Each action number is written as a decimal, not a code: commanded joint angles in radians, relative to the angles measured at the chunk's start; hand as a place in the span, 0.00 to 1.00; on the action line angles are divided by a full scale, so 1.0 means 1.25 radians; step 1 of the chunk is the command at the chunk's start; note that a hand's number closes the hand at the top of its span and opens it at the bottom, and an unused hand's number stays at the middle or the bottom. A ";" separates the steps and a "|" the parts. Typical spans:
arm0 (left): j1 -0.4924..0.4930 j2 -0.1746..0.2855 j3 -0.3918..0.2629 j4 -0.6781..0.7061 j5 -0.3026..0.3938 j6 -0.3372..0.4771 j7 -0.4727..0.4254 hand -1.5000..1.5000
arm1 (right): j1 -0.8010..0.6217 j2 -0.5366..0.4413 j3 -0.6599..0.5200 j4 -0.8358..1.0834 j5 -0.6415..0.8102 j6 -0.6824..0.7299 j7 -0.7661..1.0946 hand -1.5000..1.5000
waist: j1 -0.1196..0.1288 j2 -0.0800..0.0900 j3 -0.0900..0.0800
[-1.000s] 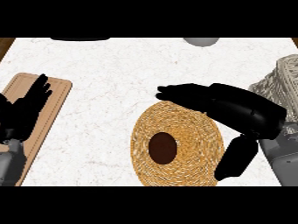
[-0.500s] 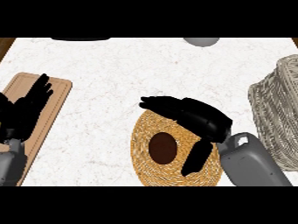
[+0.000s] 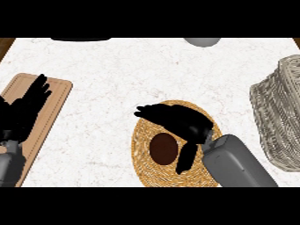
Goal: Pick the cupcake from the placemat and place it in the basket
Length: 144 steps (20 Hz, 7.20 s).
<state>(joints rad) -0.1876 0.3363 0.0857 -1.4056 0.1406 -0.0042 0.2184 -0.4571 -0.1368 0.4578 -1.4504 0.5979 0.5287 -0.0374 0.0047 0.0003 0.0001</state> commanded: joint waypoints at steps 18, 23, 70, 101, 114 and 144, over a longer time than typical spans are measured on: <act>0.001 -0.035 0.057 0.021 -0.044 -0.040 -0.011 0.50 | 0.054 0.054 -0.055 0.022 0.110 0.074 -0.144 0.00 | -0.003 -0.001 0.000; -0.006 -0.066 0.031 -0.006 -0.073 -0.016 0.005 0.50 | 0.065 0.037 -0.042 0.090 0.197 -0.015 -0.202 0.00 | -0.002 0.000 0.000; 0.028 -0.033 0.111 -0.003 -0.042 -0.056 0.007 0.50 | 1.323 -0.295 0.176 -0.901 0.179 -0.612 -0.296 1.00 | -0.048 -0.012 -0.001; -0.029 -0.084 0.041 -0.020 -0.084 -0.037 0.006 0.50 | 1.181 -0.238 -0.123 -0.976 0.079 -0.826 0.001 1.00 | 0.023 0.017 -0.002; -0.039 -0.058 0.059 0.026 -0.080 -0.058 -0.009 0.50 | 0.781 -0.323 -0.366 -0.751 -0.131 -0.698 0.161 1.00 | 0.023 0.011 0.001; -0.013 -0.041 0.103 0.006 -0.047 -0.078 0.016 0.50 | 0.352 -0.584 -1.084 0.150 -0.867 -0.229 0.106 0.00 | -0.015 -0.001 0.001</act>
<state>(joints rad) -0.1962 0.2583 0.1879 -1.4000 0.0522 -0.0736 0.2279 -0.0550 -0.7762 -0.7731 -1.4345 -0.3922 0.0881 0.1370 -0.0095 -0.0013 0.0009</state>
